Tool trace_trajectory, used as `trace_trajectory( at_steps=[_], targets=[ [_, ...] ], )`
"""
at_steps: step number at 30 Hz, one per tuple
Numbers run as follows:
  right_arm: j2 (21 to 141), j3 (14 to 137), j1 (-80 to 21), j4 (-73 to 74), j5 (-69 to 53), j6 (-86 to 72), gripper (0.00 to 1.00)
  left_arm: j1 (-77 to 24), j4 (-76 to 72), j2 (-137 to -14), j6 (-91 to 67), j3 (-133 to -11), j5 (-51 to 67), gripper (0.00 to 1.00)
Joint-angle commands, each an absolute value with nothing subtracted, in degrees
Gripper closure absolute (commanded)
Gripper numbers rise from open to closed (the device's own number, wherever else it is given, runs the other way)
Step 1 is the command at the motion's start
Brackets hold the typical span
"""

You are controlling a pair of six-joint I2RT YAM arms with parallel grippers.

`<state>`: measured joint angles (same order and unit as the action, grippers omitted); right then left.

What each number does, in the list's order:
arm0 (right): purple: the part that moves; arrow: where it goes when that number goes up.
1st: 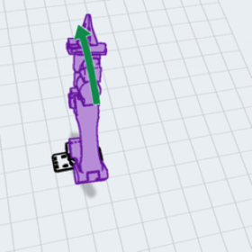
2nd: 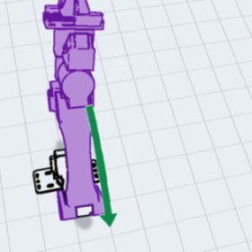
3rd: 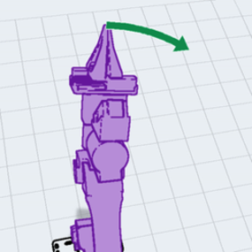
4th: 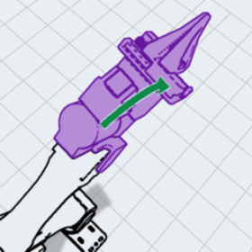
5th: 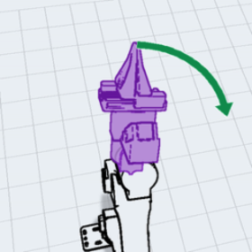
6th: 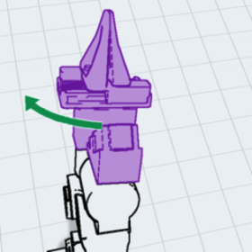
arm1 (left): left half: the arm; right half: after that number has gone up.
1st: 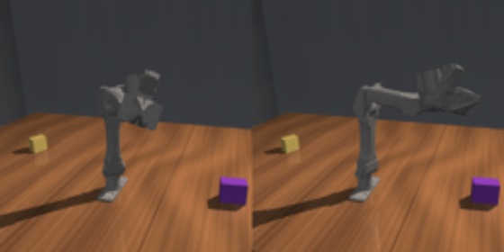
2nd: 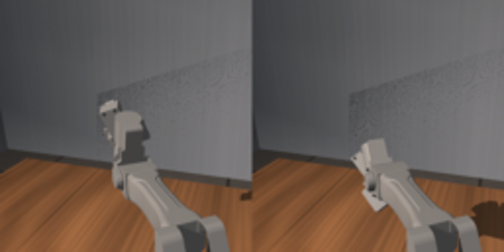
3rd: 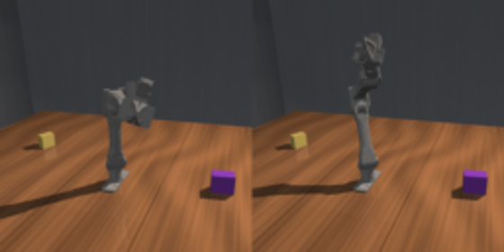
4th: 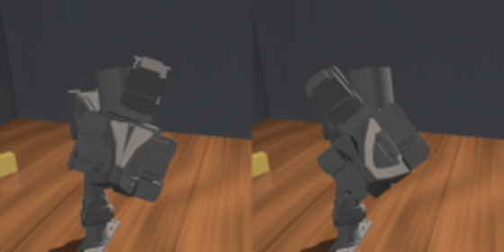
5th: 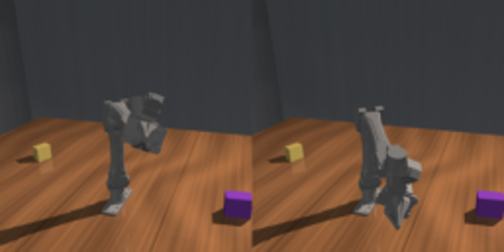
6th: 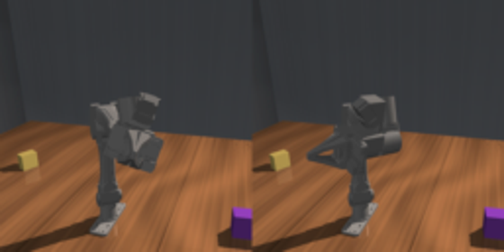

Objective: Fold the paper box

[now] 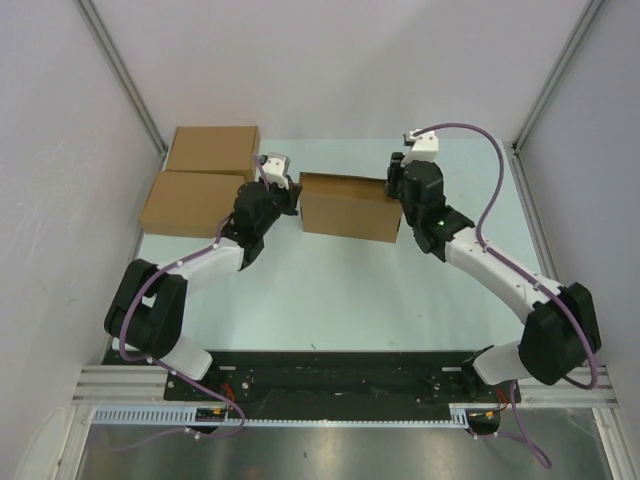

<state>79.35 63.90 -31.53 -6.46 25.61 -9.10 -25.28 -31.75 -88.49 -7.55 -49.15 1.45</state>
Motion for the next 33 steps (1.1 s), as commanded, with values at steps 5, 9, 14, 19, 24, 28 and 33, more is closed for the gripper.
trace_trajectory(
  at_steps=[5, 9, 14, 19, 24, 28, 33],
  targets=[
    [86.57, 65.92, -32.52, -9.41, 23.99, -9.14, 0.66, -26.89, -18.02, -90.79, -8.61, -47.81, 3.43, 1.0],
    [87.45, 65.92, -32.7, -9.05, 24.52, -8.26, 0.66, -26.89, -17.84, -89.3, -8.26, -47.55, 1.58, 0.99],
    [88.85, 65.83, -32.87, -6.86, 25.4, -8.52, 0.68, -26.89, -14.86, -85.79, -7.21, -48.16, 0.18, 0.93],
    [89.39, 65.39, -32.78, -6.77, 25.4, -8.35, 0.69, -26.81, -13.1, -80.79, -6.5, -47.64, -3.86, 0.82],
    [89.82, 65.39, -32.7, -7.03, 25.22, -8.09, 0.69, -26.72, -12.57, -77.52, -7.12, -47.81, -5.53, 0.6],
    [90.35, 65.3, -32.52, -6.59, 25.23, -8.26, 0.69, -26.72, -12.39, -75.59, -7.73, -47.9, -6.06, 0.52],
    [90.79, 65.3, -32.34, -6.68, 25.05, -8.35, 0.7, -26.28, -11.96, -74.53, -10.1, -48.51, -8.43, 0.48]
  ],
)
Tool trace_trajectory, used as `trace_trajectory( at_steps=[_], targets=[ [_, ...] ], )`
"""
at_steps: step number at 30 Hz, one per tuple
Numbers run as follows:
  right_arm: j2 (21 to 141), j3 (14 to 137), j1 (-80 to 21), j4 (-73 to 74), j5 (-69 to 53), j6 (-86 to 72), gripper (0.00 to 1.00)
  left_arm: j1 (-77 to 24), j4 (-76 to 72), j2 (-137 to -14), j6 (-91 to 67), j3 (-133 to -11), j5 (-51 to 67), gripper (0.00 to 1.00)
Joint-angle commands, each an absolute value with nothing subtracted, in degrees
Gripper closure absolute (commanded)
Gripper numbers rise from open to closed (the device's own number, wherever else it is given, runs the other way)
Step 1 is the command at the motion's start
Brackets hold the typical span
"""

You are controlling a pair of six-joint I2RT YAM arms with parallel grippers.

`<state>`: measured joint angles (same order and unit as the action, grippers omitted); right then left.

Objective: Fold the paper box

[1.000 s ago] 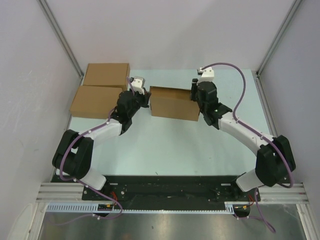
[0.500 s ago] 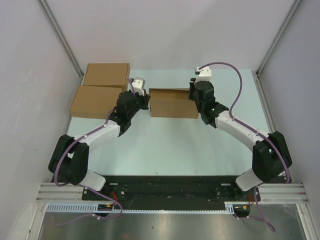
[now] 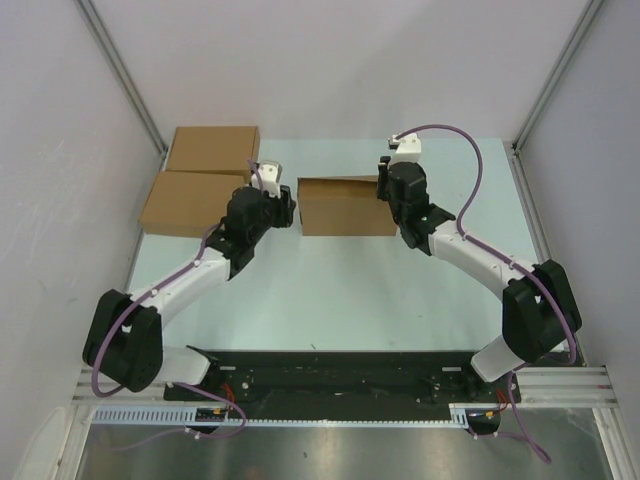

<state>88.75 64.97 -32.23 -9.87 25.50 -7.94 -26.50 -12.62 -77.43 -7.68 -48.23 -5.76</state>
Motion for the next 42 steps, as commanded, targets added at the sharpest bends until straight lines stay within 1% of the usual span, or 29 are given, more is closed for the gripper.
trace_trajectory(
  at_steps=[1, 5, 8, 12, 18, 20, 21, 23, 24, 26, 28, 29, 30, 32, 33, 36, 42],
  targets=[
    [90.97, 65.22, -32.34, -6.59, 25.05, -8.35, 0.7, -26.11, -11.78, -74.44, -11.41, -48.78, -10.7, 0.48],
    [91.14, 65.22, -32.26, -6.42, 25.14, -8.35, 0.7, -25.49, -13.79, -73.74, -14.14, -49.39, -15.11, 0.47],
    [91.05, 65.13, -32.34, -6.77, 25.05, -8.35, 0.7, -25.23, -13.46, -75.49, -16.52, -52.46, -17.39, 0.48],
    [90.7, 65.13, -32.34, -7.21, 24.87, -7.82, 0.7, -25.22, -10.73, -81.46, -18.36, -60.8, -16.0, 0.5],
    [90.09, 65.13, -32.26, -6.94, 24.7, -7.38, 0.7, -25.14, -11.51, -85.51, -19.95, -65.65, -12.84, 0.52],
    [90.0, 65.13, -32.26, -7.03, 24.61, -7.3, 0.7, -24.96, -12.3, -86.74, -20.3, -66.18, -10.91, 0.56],
    [90.09, 65.13, -32.26, -7.21, 24.61, -7.29, 0.7, -24.61, -12.48, -87.01, -20.91, -66.18, -9.94, 0.63],
    [90.09, 65.13, -32.26, -7.12, 24.52, -7.29, 0.71, -24.17, -13.62, -87.71, -22.05, -65.31, -8.97, 0.74],
    [90.0, 65.13, -32.34, -7.21, 24.52, -7.21, 0.71, -23.47, -14.23, -87.71, -23.8, -64.69, -7.14, 0.81],
    [90.0, 65.13, -32.26, -7.12, 24.43, -7.12, 0.71, -22.42, -15.99, -87.45, -26.18, -63.38, -4.59, 0.84],
    [90.0, 65.13, -32.43, -7.12, 24.52, -7.03, 0.71, -20.66, -16.08, -87.37, -30.31, -63.02, -1.86, 0.82],
    [90.0, 65.13, -32.34, -7.12, 24.43, -7.03, 0.7, -20.05, -16.43, -87.28, -31.54, -62.58, -0.89, 0.79],
    [90.0, 65.13, -32.34, -7.12, 24.52, -6.94, 0.71, -18.91, -17.04, -87.1, -33.99, -62.4, -0.44, 0.72],
    [90.09, 65.13, -32.34, -7.21, 24.52, -6.94, 0.7, -17.85, -17.31, -86.92, -36.72, -62.49, 4.03, 0.63],
    [90.0, 65.13, -32.34, -7.29, 24.61, -7.03, 0.7, -17.15, -17.14, -86.92, -37.43, -62.75, 5.35, 0.56],
    [90.0, 65.13, -32.34, -7.38, 24.7, -6.94, 0.7, -16.88, -15.39, -87.54, -38.06, -64.59, 9.22, 0.49],
    [89.83, 65.13, -32.43, -7.3, 24.79, -6.86, 0.69, -16.79, -14.68, -88.77, -38.06, -65.66, 15.37, 0.45]
  ],
)
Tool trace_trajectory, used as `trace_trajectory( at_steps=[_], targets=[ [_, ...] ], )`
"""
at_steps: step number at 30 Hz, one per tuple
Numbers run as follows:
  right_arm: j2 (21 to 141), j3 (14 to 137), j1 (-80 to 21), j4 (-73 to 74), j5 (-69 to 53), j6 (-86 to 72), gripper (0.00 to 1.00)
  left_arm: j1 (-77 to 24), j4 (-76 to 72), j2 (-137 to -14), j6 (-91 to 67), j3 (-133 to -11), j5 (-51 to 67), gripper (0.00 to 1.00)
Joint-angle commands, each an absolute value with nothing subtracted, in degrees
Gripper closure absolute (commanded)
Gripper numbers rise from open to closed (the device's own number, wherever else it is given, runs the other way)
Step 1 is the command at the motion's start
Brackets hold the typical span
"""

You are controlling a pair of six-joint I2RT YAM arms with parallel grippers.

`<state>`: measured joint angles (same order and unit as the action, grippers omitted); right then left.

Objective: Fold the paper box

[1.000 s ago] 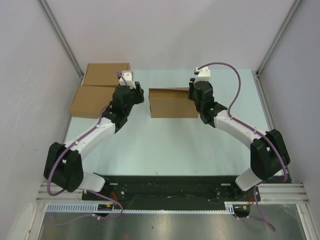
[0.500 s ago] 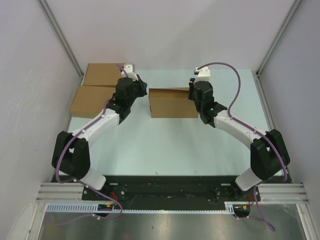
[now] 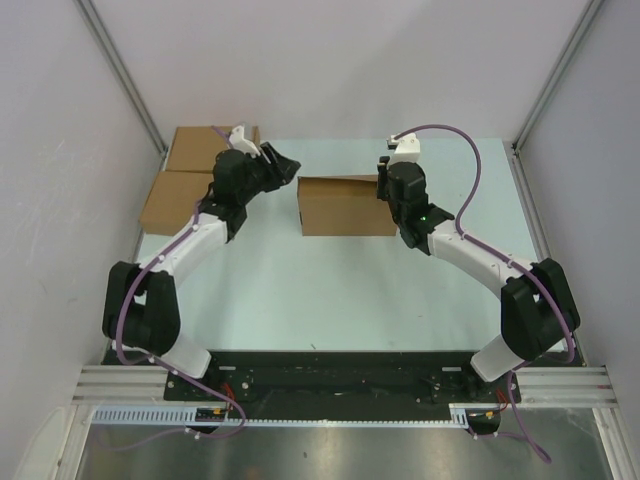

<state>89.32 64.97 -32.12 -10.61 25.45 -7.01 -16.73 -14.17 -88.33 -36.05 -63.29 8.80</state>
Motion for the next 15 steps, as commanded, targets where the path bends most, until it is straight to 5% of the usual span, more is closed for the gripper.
trace_trajectory(
  at_steps=[1, 7, 15],
  targets=[
    [89.82, 65.13, -32.52, -7.29, 24.79, -6.94, 0.69, -16.87, -14.76, -88.94, -37.97, -65.39, 15.99, 0.44],
    [89.82, 65.13, -32.61, -7.38, 24.79, -6.68, 0.69, -16.79, -12.92, -90.52, -36.65, -65.65, 18.11, 0.48],
    [89.56, 65.13, -32.78, -6.68, 25.05, -6.5, 0.7, -16.08, -13.71, -92.11, -38.23, -63.72, 18.46, 0.69]
  ],
)
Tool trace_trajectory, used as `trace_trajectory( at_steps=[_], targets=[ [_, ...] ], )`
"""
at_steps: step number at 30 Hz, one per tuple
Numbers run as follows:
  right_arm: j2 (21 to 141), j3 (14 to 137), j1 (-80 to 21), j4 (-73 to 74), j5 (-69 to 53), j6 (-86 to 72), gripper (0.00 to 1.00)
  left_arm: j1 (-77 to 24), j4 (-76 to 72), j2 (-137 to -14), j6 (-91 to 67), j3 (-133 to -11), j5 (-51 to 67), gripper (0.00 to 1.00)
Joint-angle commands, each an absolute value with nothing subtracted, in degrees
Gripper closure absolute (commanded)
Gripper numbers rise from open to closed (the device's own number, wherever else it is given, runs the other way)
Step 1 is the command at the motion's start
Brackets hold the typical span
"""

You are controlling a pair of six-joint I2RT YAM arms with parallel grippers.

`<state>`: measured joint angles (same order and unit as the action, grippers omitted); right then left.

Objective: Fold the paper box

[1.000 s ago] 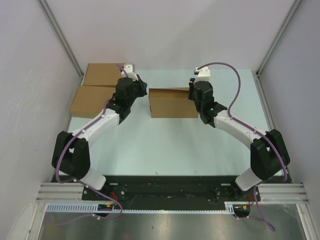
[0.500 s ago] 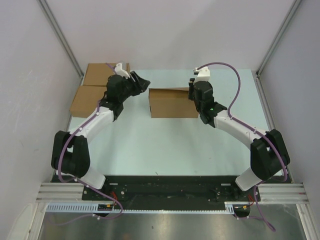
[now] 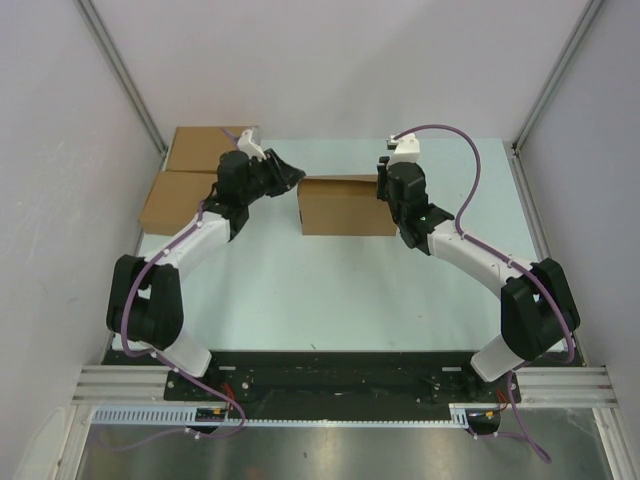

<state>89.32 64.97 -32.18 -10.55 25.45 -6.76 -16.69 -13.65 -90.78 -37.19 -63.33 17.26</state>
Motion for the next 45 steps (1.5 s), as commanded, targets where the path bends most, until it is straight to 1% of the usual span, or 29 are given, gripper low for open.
trace_trajectory(
  at_steps=[1, 3, 8, 16, 29, 39, 45],
  targets=[
    [89.47, 65.13, -32.7, -6.59, 25.22, -6.59, 0.7, -16.0, -13.71, -92.28, -38.32, -63.72, 18.81, 0.7],
    [89.56, 65.13, -32.78, -6.42, 25.31, -6.59, 0.7, -16.0, -13.54, -92.46, -38.23, -63.46, 19.16, 0.74],
    [89.74, 65.13, -32.7, -6.06, 25.93, -6.68, 0.68, -15.91, -13.36, -92.46, -37.18, -61.71, 19.34, 0.77],
    [90.7, 64.95, -32.78, -5.19, 26.72, -7.38, 0.68, -15.73, -13.89, -92.72, -36.39, -58.1, 19.6, 0.78],
    [91.32, 62.05, -32.17, -5.54, 27.25, -8.88, 0.66, -15.73, -15.12, -94.74, -35.68, -53.71, 18.72, 0.76],
    [91.23, 60.82, -31.47, -5.28, 27.6, -8.61, 0.66, -15.64, -14.68, -97.82, -34.89, -52.38, 17.23, 0.76],
    [91.49, 59.07, -31.11, -5.45, 27.77, -9.4, 0.66, -15.64, -13.62, -99.31, -34.72, -51.94, 15.82, 0.78]
  ],
)
